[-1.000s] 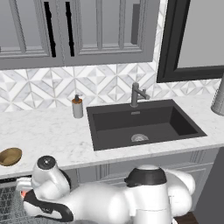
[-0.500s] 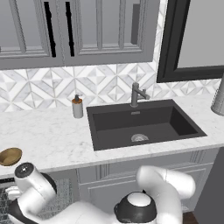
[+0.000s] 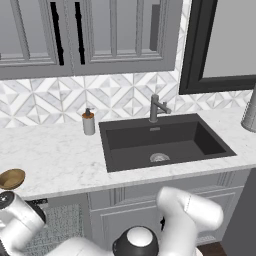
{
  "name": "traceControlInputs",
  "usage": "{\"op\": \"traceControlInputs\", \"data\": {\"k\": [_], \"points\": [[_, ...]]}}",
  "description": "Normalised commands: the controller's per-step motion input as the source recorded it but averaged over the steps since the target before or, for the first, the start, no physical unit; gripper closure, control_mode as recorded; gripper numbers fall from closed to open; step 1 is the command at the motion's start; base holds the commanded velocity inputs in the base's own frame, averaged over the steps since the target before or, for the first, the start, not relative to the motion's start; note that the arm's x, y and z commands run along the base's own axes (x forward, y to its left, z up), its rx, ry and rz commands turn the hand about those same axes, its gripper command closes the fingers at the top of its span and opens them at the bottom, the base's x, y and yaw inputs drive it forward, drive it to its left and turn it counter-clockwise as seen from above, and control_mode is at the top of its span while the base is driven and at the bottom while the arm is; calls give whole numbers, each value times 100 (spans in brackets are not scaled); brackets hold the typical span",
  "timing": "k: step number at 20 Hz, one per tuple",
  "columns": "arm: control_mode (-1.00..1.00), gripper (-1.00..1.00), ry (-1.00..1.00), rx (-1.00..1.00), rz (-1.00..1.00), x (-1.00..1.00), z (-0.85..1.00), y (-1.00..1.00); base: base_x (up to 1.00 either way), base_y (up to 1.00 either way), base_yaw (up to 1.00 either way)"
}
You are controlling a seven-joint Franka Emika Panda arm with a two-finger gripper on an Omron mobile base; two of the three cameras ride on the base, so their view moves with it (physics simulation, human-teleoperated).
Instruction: Pick up the cup and bowl from the counter, place them in the dishwasher, and close the dishwasher door.
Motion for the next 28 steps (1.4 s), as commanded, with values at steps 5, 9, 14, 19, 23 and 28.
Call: {"op": "traceControlInputs", "data": {"k": [5, 9, 14, 19, 23, 28], "points": [[-100, 100, -1, 0, 0, 25, -38, 15, 0, 0, 0], [-100, 100, 0, 0, 0, 50, -32, 0, 0, 0, 0], [-100, 100, 0, 1, 0, 30, -26, 0, 0, 0, 0], [-100, 100, 0, 1, 0, 1, -49, 2, 0, 0, 0], [-100, 100, 0, 0, 0, 0, -66, 9, 0, 0, 0], [-100, 100, 0, 0, 0, 0, -61, 11, 0, 0, 0]]}}
